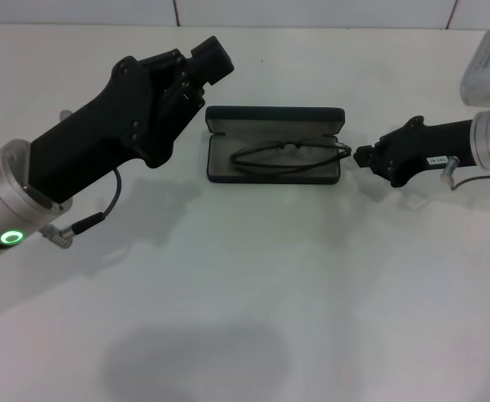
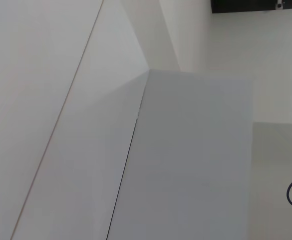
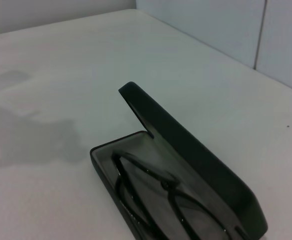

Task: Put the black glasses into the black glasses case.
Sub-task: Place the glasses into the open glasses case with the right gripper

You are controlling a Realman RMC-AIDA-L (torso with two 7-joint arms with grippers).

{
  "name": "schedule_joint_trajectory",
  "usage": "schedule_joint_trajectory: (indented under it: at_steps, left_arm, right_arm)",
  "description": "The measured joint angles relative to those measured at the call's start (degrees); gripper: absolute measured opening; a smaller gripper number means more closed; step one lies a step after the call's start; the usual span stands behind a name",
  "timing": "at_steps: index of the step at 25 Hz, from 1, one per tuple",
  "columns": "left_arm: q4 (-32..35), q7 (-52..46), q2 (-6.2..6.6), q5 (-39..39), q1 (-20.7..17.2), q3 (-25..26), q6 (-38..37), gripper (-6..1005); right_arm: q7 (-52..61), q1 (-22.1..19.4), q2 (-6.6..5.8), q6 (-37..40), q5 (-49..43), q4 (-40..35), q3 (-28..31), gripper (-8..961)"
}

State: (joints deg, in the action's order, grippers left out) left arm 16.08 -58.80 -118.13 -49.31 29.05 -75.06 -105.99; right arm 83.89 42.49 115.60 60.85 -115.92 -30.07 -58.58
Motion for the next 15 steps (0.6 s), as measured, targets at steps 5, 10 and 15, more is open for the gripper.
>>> schedule_joint_trajectory:
  at_steps: [5,10,15]
  left_arm:
    - [0.0,0.0,0.0,0.0,0.0,0.0,0.0,51]
    - [0.0,0.0,0.0,0.0,0.0,0.0,0.1,51]
    - [0.0,0.0,0.0,0.0,0.1,0.0,0.5,51]
  right_arm:
    - [-0.4,0.6,0.04,-0.3,0.1,0.2,0.0,102]
    - [-0.8,1.2,0.09,-0.3,0.1,0.3,0.0,105]
    - [-1.1,1.7,0.24,-0.2,0.1,0.4,0.1,108]
